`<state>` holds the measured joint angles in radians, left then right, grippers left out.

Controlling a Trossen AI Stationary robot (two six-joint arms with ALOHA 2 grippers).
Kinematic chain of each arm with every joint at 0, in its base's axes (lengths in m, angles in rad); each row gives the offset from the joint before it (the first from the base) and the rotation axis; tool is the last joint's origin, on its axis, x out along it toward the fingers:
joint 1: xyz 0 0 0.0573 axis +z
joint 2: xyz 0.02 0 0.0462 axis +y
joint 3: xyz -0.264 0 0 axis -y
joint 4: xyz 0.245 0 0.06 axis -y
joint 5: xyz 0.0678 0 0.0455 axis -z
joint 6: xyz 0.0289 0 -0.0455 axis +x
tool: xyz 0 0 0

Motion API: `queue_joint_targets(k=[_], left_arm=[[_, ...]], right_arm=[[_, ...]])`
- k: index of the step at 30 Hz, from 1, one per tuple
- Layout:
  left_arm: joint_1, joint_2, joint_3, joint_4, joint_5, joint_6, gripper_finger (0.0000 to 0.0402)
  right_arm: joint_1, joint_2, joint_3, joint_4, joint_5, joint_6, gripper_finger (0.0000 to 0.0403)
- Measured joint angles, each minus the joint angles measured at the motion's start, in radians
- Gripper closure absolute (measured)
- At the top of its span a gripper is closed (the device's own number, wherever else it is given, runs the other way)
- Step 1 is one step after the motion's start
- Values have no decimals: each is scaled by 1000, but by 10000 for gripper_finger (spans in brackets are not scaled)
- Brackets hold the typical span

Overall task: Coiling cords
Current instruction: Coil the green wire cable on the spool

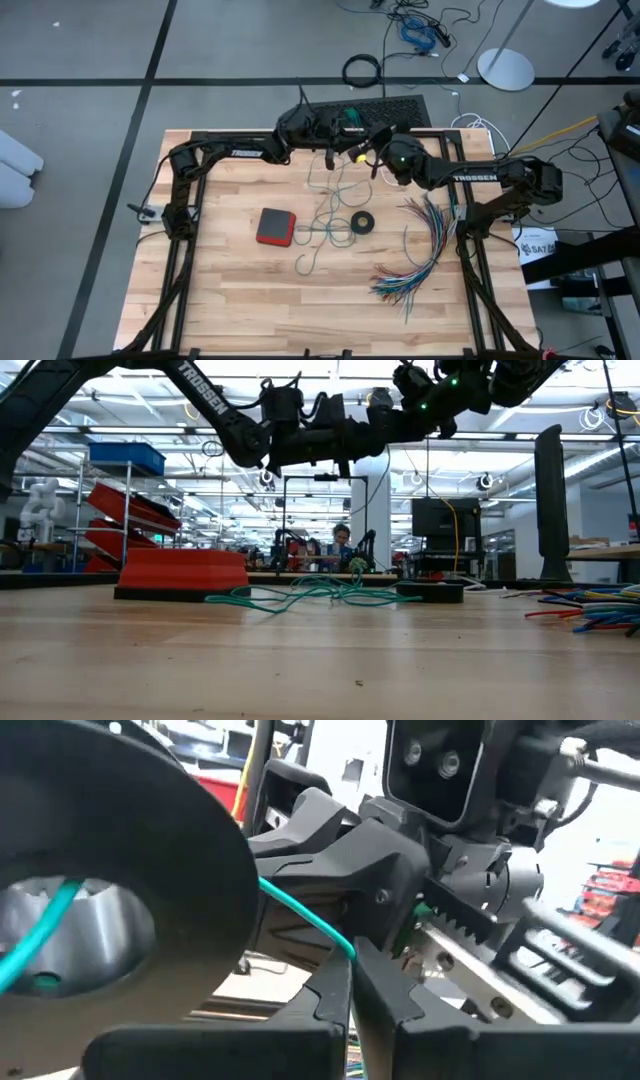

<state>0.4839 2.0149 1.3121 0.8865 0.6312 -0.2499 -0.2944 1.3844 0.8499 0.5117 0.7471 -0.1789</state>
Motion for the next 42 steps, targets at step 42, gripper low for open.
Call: queue_joint_targets(k=[42], left_arm=[[166,4,-93,-416,166,448,340]], right_arm=[[41,-1,2,-192,-177,84,403]])
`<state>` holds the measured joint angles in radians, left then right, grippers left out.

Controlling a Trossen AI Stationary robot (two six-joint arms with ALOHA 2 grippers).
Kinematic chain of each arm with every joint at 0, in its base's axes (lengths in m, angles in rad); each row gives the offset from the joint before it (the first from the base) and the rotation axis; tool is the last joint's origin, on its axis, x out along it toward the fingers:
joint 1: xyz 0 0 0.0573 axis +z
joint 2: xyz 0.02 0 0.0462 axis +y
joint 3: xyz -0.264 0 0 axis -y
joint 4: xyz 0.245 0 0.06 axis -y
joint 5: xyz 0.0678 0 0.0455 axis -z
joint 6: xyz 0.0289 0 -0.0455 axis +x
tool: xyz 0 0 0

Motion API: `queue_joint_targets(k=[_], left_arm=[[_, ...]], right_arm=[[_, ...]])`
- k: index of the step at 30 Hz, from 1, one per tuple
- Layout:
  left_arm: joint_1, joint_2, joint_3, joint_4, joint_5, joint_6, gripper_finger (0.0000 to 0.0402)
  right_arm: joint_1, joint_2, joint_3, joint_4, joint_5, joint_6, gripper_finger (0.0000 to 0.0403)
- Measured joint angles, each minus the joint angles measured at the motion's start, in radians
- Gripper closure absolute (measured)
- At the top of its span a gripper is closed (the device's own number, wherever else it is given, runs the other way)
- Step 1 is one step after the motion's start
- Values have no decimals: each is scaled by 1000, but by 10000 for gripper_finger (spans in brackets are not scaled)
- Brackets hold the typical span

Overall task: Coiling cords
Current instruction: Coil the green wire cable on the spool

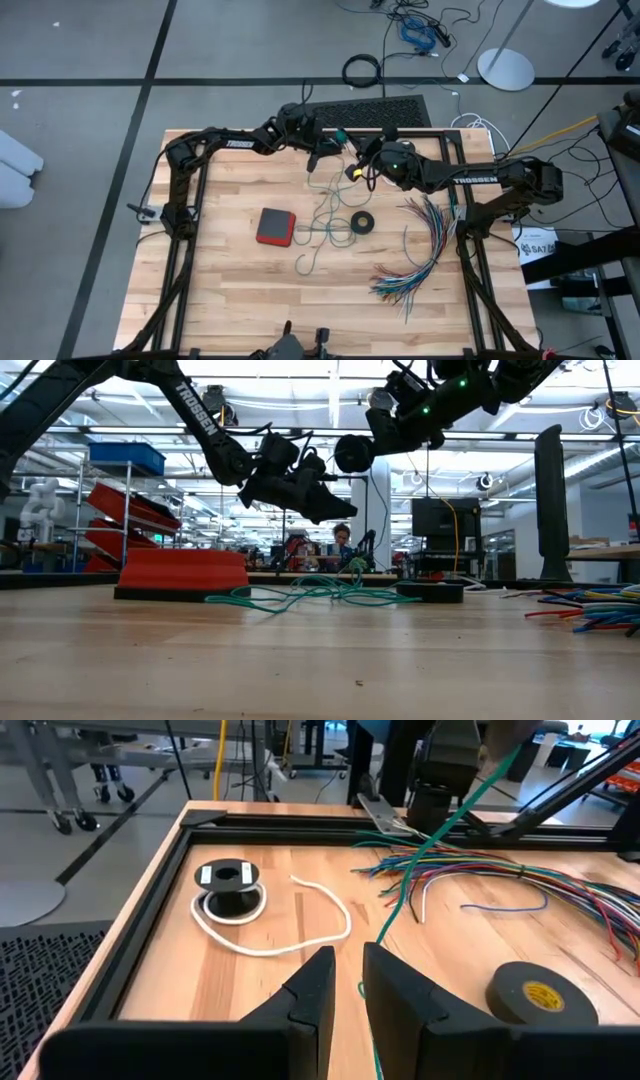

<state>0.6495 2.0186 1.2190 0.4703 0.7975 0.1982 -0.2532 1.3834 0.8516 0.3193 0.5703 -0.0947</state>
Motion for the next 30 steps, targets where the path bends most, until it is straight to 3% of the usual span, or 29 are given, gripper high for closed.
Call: queue_joint_targets(k=[23,30], left_arm=[[-1,0,0,-10,8,-32,340],[-1,0,0,-45,157,20,340]], right_arm=[[0,0,-1,4,0,-14,403],[0,0,-1,4,0,-14,403]])
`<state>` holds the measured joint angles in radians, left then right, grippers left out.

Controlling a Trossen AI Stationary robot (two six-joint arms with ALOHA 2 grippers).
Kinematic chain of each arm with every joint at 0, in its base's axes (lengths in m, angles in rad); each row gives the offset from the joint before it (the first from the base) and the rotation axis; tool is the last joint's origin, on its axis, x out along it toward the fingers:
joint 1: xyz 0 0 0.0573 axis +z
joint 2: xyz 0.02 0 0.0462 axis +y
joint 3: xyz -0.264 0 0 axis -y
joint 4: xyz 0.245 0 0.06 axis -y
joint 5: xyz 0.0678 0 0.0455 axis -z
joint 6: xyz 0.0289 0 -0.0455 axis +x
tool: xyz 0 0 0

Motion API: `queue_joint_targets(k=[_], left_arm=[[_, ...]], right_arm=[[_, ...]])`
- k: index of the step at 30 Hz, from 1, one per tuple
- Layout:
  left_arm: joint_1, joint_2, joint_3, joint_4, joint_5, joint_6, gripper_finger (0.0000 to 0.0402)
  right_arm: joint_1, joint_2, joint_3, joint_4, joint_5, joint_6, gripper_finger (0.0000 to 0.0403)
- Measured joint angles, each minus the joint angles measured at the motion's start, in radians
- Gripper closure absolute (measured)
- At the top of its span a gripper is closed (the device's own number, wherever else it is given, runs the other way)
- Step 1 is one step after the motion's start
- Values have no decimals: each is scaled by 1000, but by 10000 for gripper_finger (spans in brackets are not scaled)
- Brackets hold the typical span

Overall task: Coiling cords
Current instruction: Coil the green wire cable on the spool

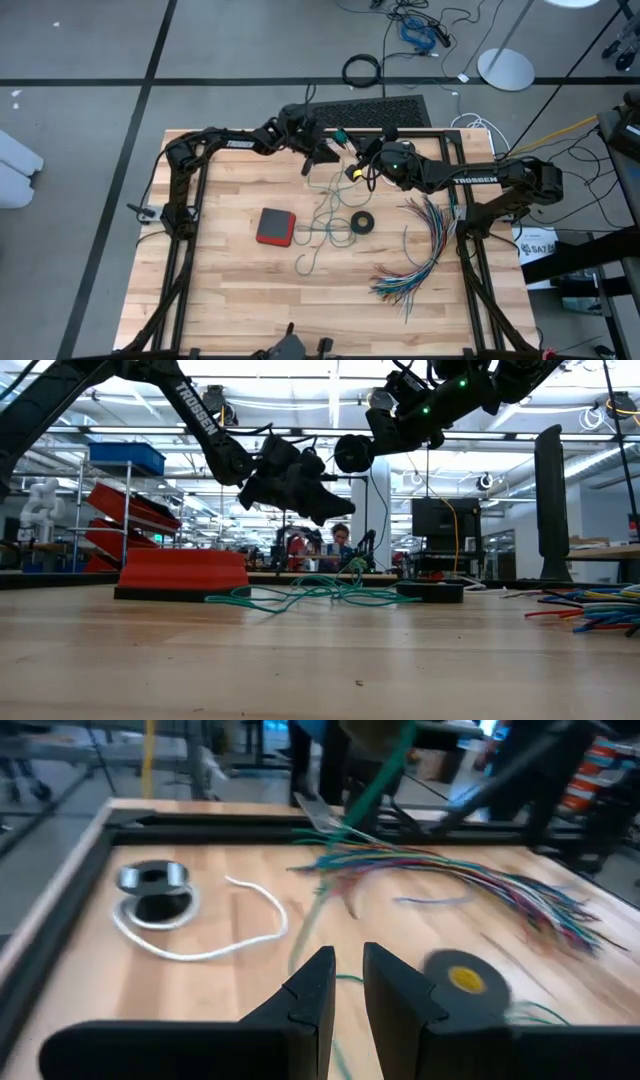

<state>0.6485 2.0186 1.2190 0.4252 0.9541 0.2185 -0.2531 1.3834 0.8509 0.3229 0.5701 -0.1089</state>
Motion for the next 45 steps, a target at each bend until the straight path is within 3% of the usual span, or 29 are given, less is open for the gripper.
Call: queue_joint_targets(k=[15,24,32,39,45], left_arm=[[-51,0,0,-192,-22,112,338],[-54,0,0,-452,-67,138,257],[6,0,0,-599,-96,128,249],[19,-28,-1,-612,-95,127,249],[24,-103,-1,-559,-203,132,249]], right_arm=[[0,0,0,-2,0,0,403],[0,0,0,-3,0,0,403],[0,0,0,-3,0,0,403],[0,0,0,-3,0,0,403],[0,0,0,-3,0,0,403]])
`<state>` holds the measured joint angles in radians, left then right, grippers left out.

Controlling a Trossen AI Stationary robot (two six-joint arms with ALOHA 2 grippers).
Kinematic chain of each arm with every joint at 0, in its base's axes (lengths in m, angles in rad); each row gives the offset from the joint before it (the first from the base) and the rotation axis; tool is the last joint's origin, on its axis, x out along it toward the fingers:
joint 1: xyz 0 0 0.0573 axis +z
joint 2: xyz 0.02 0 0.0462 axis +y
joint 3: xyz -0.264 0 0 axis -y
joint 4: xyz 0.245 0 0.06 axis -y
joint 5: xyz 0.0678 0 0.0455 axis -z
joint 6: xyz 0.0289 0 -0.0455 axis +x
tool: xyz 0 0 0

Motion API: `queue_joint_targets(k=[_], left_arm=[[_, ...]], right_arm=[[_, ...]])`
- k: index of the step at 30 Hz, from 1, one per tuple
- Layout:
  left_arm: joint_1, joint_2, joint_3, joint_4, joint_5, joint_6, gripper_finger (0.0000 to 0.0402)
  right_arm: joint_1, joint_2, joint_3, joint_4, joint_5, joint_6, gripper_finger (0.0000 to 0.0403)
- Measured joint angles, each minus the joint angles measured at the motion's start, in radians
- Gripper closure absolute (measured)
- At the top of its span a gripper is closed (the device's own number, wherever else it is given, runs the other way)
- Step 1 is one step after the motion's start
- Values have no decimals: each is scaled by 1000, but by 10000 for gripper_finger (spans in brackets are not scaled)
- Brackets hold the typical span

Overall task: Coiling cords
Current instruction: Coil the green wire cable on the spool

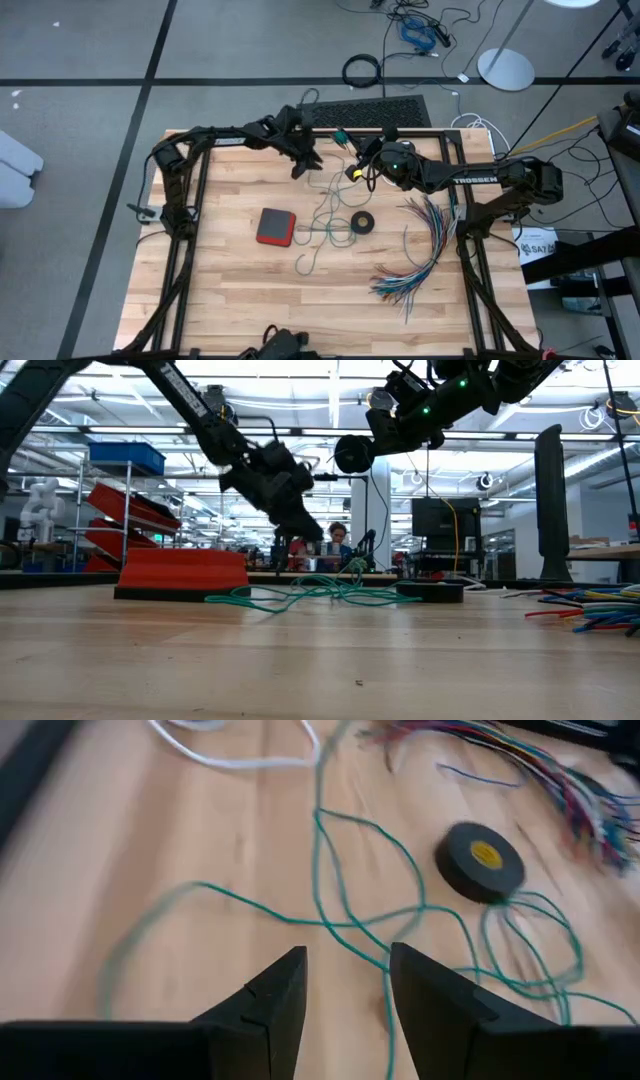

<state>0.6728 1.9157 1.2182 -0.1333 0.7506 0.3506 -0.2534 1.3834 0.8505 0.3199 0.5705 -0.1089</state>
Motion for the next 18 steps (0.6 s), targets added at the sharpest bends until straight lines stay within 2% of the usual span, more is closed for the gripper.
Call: queue_joint_targets(k=[8,11,13,18], left_arm=[[19,-115,0,47,-241,22,249],[24,-134,0,43,-359,-24,249],[31,-135,-4,42,-389,-47,249],[48,-135,-103,126,-365,-136,249]], right_arm=[[0,0,0,-3,0,0,403],[0,0,0,-3,0,0,403],[0,0,0,-3,0,0,403],[0,0,0,-3,0,0,403]])
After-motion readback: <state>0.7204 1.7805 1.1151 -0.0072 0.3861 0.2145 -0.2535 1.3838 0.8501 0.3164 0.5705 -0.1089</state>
